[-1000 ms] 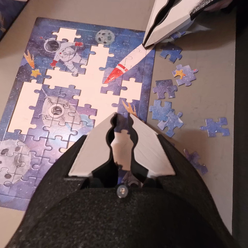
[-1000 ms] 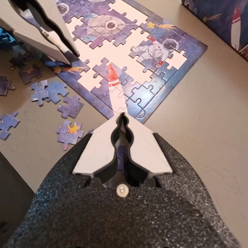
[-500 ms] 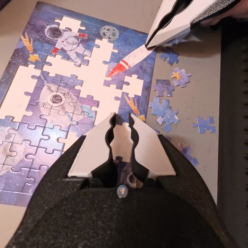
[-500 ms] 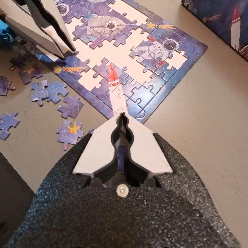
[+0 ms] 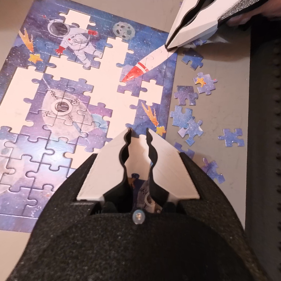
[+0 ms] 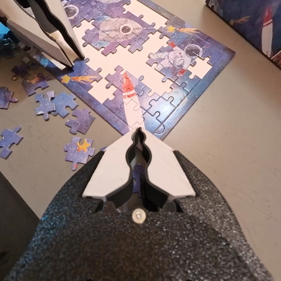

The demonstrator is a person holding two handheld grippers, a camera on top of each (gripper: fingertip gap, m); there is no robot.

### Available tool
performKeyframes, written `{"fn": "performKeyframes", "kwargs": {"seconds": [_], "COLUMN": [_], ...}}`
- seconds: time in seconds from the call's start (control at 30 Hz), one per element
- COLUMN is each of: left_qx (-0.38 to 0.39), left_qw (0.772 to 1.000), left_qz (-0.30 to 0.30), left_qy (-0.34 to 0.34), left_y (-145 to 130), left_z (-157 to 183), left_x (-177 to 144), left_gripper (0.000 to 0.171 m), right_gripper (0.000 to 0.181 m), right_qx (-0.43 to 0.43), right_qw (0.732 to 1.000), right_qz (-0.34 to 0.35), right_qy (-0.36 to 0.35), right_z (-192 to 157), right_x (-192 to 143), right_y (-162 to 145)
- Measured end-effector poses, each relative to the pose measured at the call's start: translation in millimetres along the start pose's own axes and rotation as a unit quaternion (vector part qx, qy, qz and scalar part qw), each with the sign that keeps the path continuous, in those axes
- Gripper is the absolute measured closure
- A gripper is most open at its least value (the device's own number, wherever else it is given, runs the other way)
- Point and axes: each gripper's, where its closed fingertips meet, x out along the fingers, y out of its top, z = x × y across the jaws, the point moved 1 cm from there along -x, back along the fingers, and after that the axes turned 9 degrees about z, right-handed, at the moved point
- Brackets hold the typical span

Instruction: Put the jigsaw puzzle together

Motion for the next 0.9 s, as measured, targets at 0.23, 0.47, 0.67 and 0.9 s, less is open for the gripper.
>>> {"fn": "performKeyframes", "kwargs": {"seconds": [0.23, 0.47, 0.67, 0.9], "left_qx": [0.008, 0.013, 0.014, 0.01], "left_qw": [1.0, 1.0, 1.0, 1.0], "left_qz": [0.0, -0.001, -0.003, -0.001], "left_qy": [0.008, 0.014, 0.013, 0.01], "left_y": [1.2, 1.7, 1.8, 2.0], "left_z": [-0.4, -0.5, -0.2, -0.2], "left_x": [1.9, 3.2, 4.0, 3.7], "left_gripper": [0.153, 0.154, 0.154, 0.151], "right_gripper": [0.181, 0.181, 0.181, 0.181], "right_qx": [0.001, 0.0, 0.0, 0.001], "right_qw": [1.0, 1.0, 1.0, 1.0], "right_qz": [0.0, 0.0, 0.0, 0.001], "right_qy": [0.0, 0.0, 0.0, 0.0], "right_z": [0.1, 0.1, -0.2, 0.0], "right_x": [-0.1, 0.2, 0.1, -0.2], "right_y": [0.1, 0.1, 0.2, 0.2]}}
